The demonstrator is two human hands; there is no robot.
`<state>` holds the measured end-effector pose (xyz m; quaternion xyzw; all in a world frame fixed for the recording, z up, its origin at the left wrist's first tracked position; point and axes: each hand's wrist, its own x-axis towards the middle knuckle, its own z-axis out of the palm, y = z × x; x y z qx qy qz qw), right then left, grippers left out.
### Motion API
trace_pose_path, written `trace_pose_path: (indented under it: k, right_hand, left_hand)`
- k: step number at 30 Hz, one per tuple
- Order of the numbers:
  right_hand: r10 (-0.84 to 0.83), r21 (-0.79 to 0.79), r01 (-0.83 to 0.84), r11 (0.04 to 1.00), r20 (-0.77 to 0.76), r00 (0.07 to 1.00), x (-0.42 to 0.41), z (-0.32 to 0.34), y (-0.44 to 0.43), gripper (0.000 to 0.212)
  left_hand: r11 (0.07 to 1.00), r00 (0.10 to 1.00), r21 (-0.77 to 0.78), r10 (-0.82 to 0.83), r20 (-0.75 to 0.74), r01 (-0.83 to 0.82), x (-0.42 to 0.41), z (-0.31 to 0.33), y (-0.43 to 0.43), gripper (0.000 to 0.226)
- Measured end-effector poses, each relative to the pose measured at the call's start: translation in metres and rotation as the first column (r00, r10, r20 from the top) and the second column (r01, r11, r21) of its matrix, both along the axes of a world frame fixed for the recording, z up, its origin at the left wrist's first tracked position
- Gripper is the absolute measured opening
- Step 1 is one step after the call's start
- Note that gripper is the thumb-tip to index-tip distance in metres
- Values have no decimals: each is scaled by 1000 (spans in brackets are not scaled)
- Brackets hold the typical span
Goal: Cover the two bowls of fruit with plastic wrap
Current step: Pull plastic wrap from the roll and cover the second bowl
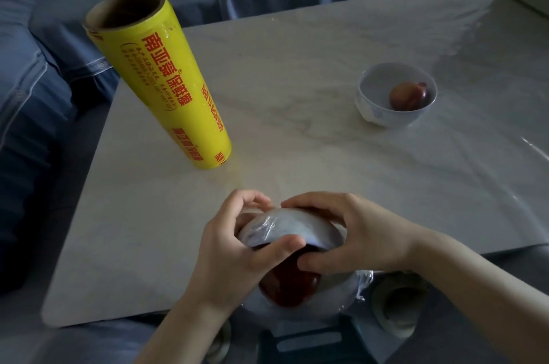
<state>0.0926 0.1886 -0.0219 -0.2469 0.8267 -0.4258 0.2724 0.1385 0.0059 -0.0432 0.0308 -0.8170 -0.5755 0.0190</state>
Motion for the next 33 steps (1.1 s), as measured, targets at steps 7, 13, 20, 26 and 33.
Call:
trace_pose_path:
  k: [7, 13, 20, 26, 33]
  right_hand:
    - [-28, -103, 55, 993, 246, 969, -12, -13, 1, 55]
    - [-64, -365, 290, 885, 521, 851, -6, -25, 17, 63]
    - [-172, -360, 379, 852, 493, 853, -6, -32, 16, 55]
    - [-152, -302, 321, 898, 471, 869, -11, -25, 15, 58]
    - [-191, -155, 278, 948, 424, 886, -12, -20, 11, 73]
  left_hand:
    - [998, 997, -15, 69, 46, -69, -5, -6, 4, 55]
    - [952, 968, 174, 245, 61, -252, -16, -13, 4, 30]
    - [969, 896, 210, -206, 393, 130, -24, -3, -15, 51]
    - [920, 837, 143, -390, 383, 364, -32, 5, -6, 72]
    - [910, 834, -10, -375, 404, 414, -34, 5, -3, 69]
